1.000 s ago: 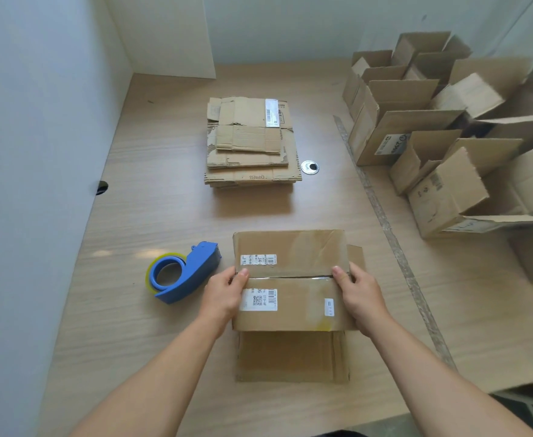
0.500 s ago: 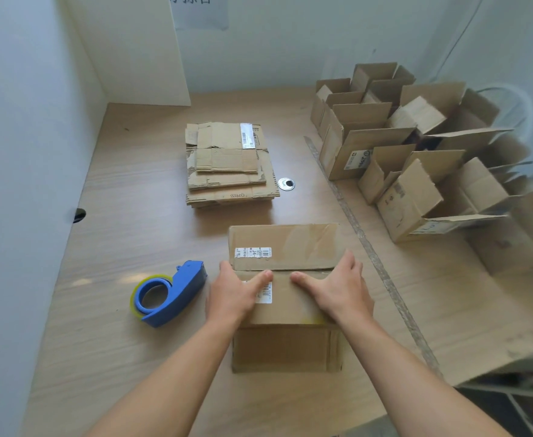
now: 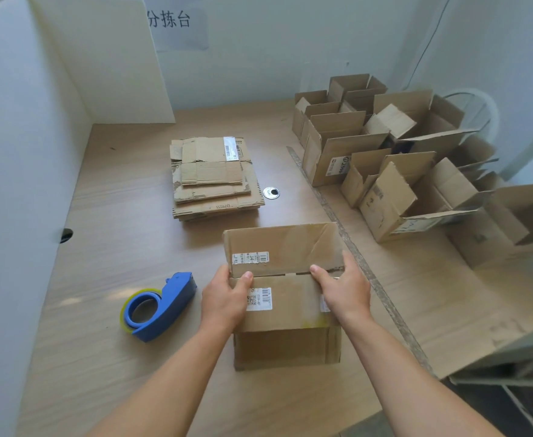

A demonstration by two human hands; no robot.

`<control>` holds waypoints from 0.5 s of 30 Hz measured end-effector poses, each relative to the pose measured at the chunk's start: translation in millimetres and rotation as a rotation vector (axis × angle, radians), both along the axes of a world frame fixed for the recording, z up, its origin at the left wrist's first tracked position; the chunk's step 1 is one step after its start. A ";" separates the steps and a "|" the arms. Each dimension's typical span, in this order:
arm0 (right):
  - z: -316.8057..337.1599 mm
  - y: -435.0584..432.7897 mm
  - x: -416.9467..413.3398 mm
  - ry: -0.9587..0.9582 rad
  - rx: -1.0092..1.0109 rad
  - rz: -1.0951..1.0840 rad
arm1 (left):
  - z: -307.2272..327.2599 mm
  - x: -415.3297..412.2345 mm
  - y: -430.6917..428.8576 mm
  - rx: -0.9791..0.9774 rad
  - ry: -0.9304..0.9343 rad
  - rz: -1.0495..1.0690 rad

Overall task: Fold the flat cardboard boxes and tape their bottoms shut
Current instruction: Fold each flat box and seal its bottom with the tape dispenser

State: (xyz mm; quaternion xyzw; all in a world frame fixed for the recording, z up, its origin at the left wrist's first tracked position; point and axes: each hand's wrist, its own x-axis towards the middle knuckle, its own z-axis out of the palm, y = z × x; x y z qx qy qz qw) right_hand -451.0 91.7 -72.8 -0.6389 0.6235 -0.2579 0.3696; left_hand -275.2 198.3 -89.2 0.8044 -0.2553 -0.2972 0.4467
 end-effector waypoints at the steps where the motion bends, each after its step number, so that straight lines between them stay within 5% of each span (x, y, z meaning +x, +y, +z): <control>1: -2.4 -3.5 -3.2 -0.025 -0.001 -0.013 | 1.2 0.4 -0.3 -0.019 0.023 -0.004; 8: -7.9 -21.7 -25.3 -0.424 0.181 0.037 | 4.9 13.1 6.9 -0.136 0.176 -0.062; 15: 12.8 -34.6 -42.7 -0.529 0.341 0.074 | 10.2 22.6 2.7 -0.179 0.170 -0.237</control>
